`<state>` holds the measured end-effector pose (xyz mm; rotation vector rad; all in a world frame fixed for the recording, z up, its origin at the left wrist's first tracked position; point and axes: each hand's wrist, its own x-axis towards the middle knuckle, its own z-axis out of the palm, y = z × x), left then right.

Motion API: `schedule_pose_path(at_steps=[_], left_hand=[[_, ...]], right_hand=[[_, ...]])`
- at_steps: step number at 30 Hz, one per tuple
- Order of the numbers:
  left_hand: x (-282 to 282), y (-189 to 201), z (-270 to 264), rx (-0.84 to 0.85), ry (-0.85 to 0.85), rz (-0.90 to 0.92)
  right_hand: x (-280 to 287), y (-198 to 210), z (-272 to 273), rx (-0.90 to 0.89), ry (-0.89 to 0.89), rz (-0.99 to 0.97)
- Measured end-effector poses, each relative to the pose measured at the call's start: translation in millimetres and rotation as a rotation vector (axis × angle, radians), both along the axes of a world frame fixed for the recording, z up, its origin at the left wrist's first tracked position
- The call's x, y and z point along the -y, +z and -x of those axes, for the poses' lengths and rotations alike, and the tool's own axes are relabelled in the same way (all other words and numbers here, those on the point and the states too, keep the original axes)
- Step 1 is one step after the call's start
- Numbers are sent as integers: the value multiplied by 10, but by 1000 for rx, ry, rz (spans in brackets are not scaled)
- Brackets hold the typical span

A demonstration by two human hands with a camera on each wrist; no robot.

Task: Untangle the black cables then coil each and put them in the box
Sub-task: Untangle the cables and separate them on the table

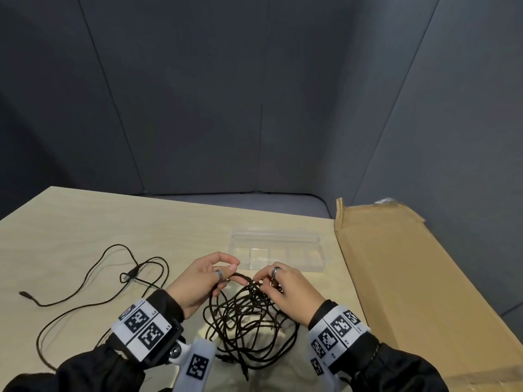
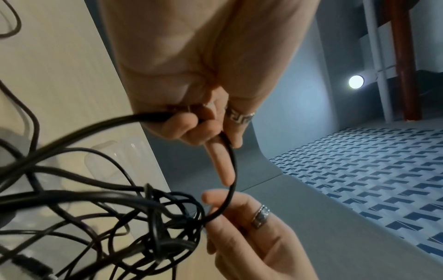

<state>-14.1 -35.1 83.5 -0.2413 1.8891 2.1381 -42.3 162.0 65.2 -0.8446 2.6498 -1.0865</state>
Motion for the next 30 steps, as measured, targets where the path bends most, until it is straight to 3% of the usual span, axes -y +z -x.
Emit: schedule_pose_path(at_steps=[6, 10, 14, 18, 22, 24, 27, 30], left_hand=[[80, 16, -32, -51, 66, -33], [164, 59, -11, -61, 143, -85], [344, 89, -5, -97, 39, 329], [427, 151, -26, -144, -73, 569], [498, 157, -36, -131, -214, 787], [460, 191, -26, -139, -180, 766], [356, 283, -43, -139, -93, 613], [306, 330, -55, -58, -78, 370]], right_hand=[[-54, -37, 53, 29, 96, -170], [-64, -74, 48, -1, 28, -151], [-106, -74, 14, -57, -20, -82], [-149, -55, 22, -146, -99, -138], [-185, -85, 50, -15, -104, 47], [-206, -131, 26, -6, -84, 44], [-187, -290, -31, -293, -121, -287], [-27, -303, -145, -288, -141, -452]])
